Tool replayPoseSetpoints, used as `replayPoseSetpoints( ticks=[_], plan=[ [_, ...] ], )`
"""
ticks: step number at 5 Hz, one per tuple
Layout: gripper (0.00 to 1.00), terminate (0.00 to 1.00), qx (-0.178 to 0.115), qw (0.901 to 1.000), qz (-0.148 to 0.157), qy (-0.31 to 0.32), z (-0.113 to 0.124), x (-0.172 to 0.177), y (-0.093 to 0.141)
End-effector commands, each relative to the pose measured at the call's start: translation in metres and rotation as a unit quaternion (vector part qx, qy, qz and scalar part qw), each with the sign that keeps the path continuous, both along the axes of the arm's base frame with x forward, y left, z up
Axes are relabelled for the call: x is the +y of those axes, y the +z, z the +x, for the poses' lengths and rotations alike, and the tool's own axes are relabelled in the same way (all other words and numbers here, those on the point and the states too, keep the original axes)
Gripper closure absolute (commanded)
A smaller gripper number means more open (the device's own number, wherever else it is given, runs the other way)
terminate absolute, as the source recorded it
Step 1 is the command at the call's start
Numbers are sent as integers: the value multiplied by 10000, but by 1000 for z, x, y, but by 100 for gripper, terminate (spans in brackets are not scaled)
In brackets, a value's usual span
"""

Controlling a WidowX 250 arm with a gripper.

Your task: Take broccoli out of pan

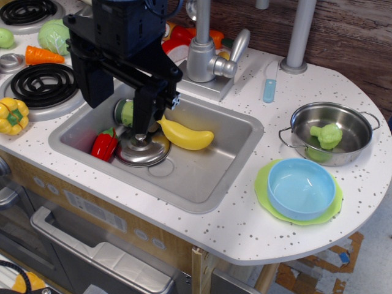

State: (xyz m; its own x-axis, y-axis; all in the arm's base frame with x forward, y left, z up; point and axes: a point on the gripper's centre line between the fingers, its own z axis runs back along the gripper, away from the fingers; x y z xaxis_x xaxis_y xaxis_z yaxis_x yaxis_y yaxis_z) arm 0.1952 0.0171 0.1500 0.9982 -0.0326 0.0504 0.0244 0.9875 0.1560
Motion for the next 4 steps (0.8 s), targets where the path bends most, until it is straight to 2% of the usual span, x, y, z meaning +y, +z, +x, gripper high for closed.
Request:
replayPoseSetpoints(
  ticks=[1,2,3,4],
  plan=[
    [0,0,0,10000,0,0,0,0,0],
    [0,0,-188,9997,47,160,40,-35,15],
    [0,0,-495,9981,111,361,82,-75,18],
    [0,0,-639,9969,-185,428,121,-111,12]
  ],
)
